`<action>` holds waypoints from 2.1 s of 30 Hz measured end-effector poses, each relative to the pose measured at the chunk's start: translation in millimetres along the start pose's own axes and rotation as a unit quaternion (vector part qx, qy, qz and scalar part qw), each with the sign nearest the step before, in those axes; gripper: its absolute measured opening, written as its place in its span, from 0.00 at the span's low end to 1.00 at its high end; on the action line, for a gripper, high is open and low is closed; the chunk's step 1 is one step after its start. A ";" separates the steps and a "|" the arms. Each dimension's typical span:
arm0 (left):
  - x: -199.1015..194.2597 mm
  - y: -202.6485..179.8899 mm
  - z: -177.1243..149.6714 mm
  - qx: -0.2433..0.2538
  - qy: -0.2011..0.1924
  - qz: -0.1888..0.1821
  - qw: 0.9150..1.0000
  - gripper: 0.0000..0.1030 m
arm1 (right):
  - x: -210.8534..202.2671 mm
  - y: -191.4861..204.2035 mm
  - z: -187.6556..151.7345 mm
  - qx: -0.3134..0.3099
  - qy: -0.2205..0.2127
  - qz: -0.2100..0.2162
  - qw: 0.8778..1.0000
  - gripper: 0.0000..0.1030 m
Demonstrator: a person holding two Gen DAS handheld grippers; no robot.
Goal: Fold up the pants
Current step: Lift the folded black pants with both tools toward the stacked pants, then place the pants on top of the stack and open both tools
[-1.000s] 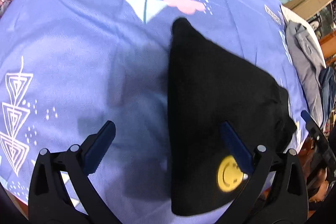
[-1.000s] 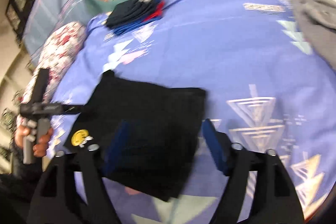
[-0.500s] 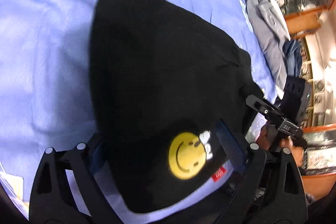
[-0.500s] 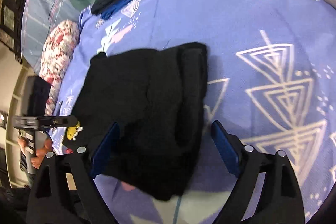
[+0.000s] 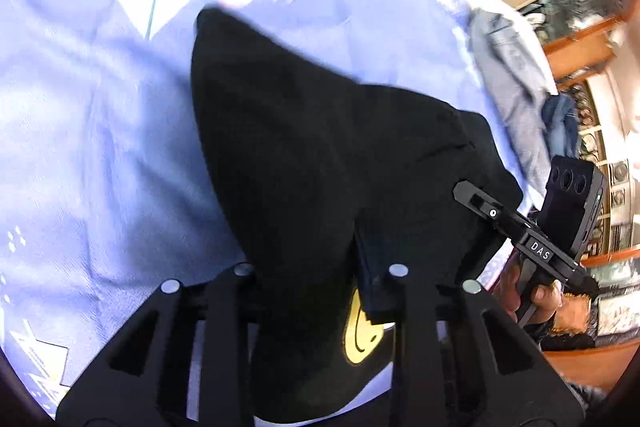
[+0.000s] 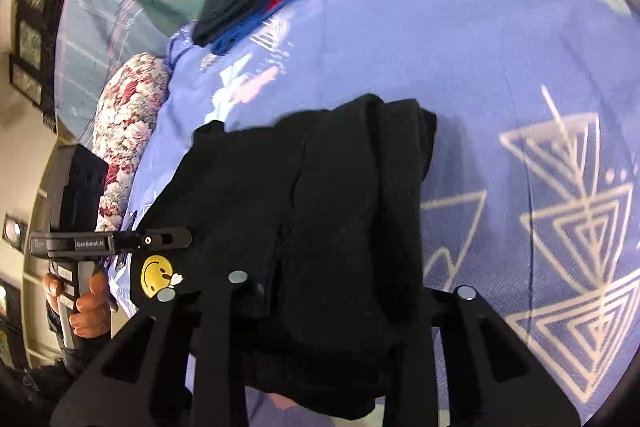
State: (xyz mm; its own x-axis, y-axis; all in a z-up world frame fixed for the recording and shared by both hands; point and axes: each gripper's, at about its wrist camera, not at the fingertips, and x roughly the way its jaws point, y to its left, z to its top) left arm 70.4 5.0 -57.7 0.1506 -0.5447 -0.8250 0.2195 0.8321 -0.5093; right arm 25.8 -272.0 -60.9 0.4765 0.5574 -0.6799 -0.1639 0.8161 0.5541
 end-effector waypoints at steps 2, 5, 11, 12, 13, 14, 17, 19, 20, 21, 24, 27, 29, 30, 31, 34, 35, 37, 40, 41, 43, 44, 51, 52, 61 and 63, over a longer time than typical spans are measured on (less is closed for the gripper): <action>-22.4 -14.2 5.2 0.018 -0.028 -0.014 0.999 0.27 | -12.7 16.6 12.2 -0.020 -0.019 0.017 0.999 0.27; -57.1 -31.7 22.0 0.050 -0.079 -0.009 0.996 0.27 | -28.8 47.1 39.5 -0.066 -0.048 0.024 0.996 0.27; -138.2 -39.6 104.2 0.070 -0.172 0.005 0.983 0.27 | -41.9 112.0 140.7 -0.162 -0.112 0.023 0.980 0.27; -149.0 -38.1 123.5 0.070 -0.185 0.015 0.980 0.27 | -38.0 125.7 168.7 -0.176 -0.123 0.023 0.976 0.27; -156.9 -36.7 141.8 0.068 -0.197 0.023 0.978 0.27 | -33.2 134.8 188.2 -0.190 -0.133 0.020 0.972 0.27; -165.9 -33.3 165.1 0.072 -0.211 0.036 0.974 0.28 | -26.3 143.9 206.5 -0.207 -0.140 0.016 0.968 0.27; -176.8 -8.7 226.8 0.053 -0.236 0.057 0.969 0.28 | 14.2 165.1 273.6 -0.234 -0.153 0.015 0.960 0.27; -170.9 14.0 265.0 0.033 -0.245 0.067 0.967 0.29 | 53.1 167.5 313.4 -0.237 -0.144 0.010 0.961 0.27; -162.7 28.8 286.4 0.029 -0.248 0.083 0.965 0.30 | 75.2 165.6 331.6 -0.235 -0.134 0.006 0.963 0.27; -150.8 47.6 304.9 0.013 -0.251 0.092 0.964 0.31 | 91.3 162.8 343.2 -0.232 -0.129 0.001 0.964 0.28; -101.7 97.2 342.2 -0.013 -0.231 0.138 0.963 0.41 | 163.3 137.9 379.2 -0.214 -0.091 -0.012 0.972 0.29; -53.0 150.2 354.1 -0.061 -0.208 0.162 0.963 0.70 | 232.1 81.9 397.3 -0.144 -0.046 -0.055 0.987 0.53; -50.6 159.0 349.8 -0.075 -0.227 0.158 0.958 0.90 | 237.7 60.4 392.0 -0.114 -0.069 -0.041 0.990 0.85; -50.3 160.7 348.3 -0.077 -0.228 0.157 0.958 0.94 | 237.4 55.2 388.6 -0.112 -0.079 -0.038 0.990 0.90; -50.2 162.4 347.4 -0.079 -0.225 0.152 0.959 0.94 | 237.8 53.9 385.1 -0.122 -0.078 -0.043 0.989 0.90; -61.0 153.5 340.6 -0.082 -0.230 0.171 0.954 0.93 | 223.8 62.2 380.9 -0.131 -0.080 -0.065 0.986 0.90; -64.5 147.0 338.6 -0.081 -0.234 0.185 0.951 0.92 | 212.3 69.7 377.9 -0.134 -0.091 -0.078 0.984 0.90; -79.9 132.5 326.6 -0.075 -0.257 0.220 0.938 0.92 | 178.5 84.2 367.3 -0.141 -0.130 -0.086 0.978 0.90; -102.0 96.1 287.0 -0.054 -0.287 0.239 0.926 0.97 | 124.8 102.9 335.9 -0.140 -0.179 -0.085 0.970 0.98; -107.0 82.7 269.0 -0.043 -0.298 0.242 0.922 0.98 | 110.5 108.5 320.3 -0.146 -0.185 -0.090 0.968 0.99; -108.9 60.9 234.9 -0.026 -0.316 0.264 0.911 0.98 | 93.1 115.1 288.0 -0.160 -0.189 -0.096 0.964 0.99; -107.5 51.0 213.1 -0.015 -0.325 0.271 0.906 0.98 | 86.2 117.1 267.0 -0.173 -0.194 -0.101 0.960 0.99; -66.4 30.6 106.7 -0.008 -0.359 0.277 0.891 0.98 | 69.9 105.9 152.0 -0.169 -0.240 -0.158 0.943 0.99; -57.2 30.9 102.2 -0.008 -0.352 0.283 0.892 0.98 | 70.5 105.8 144.5 -0.170 -0.240 -0.159 0.943 0.99; -17.3 39.6 90.0 0.007 -0.317 0.327 0.890 0.98 | 91.0 91.7 104.9 -0.163 -0.239 -0.184 0.939 0.99; -19.9 43.0 89.6 -0.001 -0.319 0.319 0.893 0.98 | 95.6 87.8 105.6 -0.157 -0.231 -0.181 0.943 0.99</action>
State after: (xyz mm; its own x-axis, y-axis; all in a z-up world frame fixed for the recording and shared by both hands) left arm 163.2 42.4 -41.3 0.7630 0.0909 -0.6399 -0.1078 0.9941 0.0128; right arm 148.2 -163.2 -26.5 0.8643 0.1665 -0.4746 -0.1316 0.9856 0.1061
